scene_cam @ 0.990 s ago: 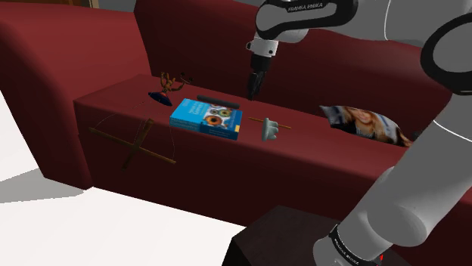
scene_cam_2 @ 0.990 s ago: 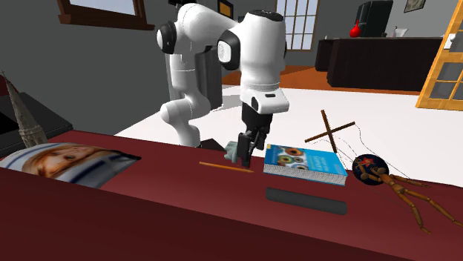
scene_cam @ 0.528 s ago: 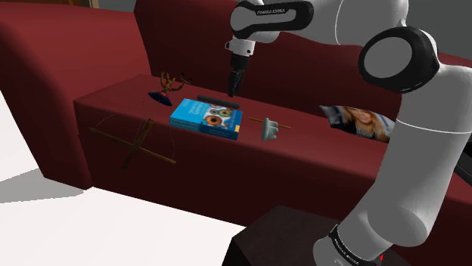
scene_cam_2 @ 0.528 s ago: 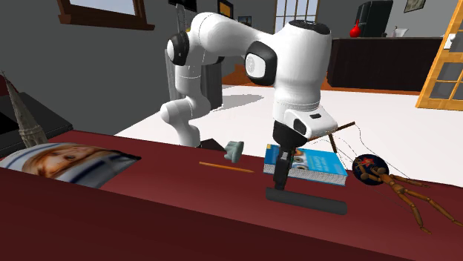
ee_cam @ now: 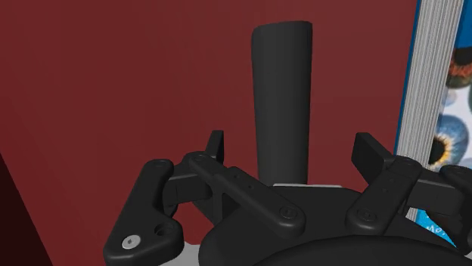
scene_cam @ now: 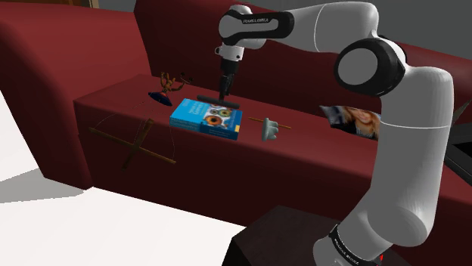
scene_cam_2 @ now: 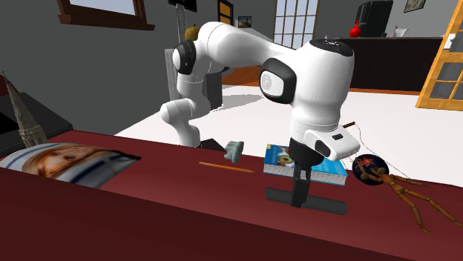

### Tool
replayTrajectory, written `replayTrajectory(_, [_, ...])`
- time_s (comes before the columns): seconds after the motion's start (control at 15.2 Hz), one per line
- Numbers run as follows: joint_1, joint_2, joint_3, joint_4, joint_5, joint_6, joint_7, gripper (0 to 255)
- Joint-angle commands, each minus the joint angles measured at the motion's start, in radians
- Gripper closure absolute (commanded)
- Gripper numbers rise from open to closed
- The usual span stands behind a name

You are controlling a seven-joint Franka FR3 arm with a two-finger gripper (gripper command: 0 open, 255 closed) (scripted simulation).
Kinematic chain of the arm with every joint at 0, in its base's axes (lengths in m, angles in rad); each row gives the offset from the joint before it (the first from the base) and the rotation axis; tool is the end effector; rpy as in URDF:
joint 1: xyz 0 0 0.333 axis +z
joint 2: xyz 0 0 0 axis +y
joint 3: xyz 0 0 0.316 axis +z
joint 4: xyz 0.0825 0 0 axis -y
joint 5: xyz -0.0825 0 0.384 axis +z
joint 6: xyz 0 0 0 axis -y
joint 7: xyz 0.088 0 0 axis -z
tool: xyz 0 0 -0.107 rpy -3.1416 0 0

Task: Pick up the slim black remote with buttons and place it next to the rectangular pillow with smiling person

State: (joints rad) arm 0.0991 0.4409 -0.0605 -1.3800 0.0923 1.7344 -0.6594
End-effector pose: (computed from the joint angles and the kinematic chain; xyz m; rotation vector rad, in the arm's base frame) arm 0.6792 0.0417 0.4549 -2.8761 -1.0234 0.0946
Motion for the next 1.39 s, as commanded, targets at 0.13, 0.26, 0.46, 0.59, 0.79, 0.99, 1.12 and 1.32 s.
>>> replayTrajectory(0.13, [0.003,0.001,0.001,-0.046,0.001,0.048,-0.001,0])
replayTrajectory(0.26, [0.003,0.002,0.001,-0.045,0.001,0.047,-0.001,0])
replayTrajectory(0.46, [0.003,0.002,0.001,-0.045,0.001,0.047,-0.001,0])
replayTrajectory(0.59, [0.003,0.002,0.001,-0.045,0.001,0.047,-0.001,0])
replayTrajectory(0.79, [0.003,0.002,0.001,-0.045,0.001,0.047,-0.001,255])
replayTrajectory(0.99, [0.003,0.000,0.001,-0.048,0.001,0.049,-0.001,255])
replayTrajectory(1.12, [0.004,-0.001,0.001,-0.049,0.001,0.049,0.000,255])
replayTrajectory(1.32, [0.003,0.000,0.001,-0.034,0.001,0.035,0.000,255])
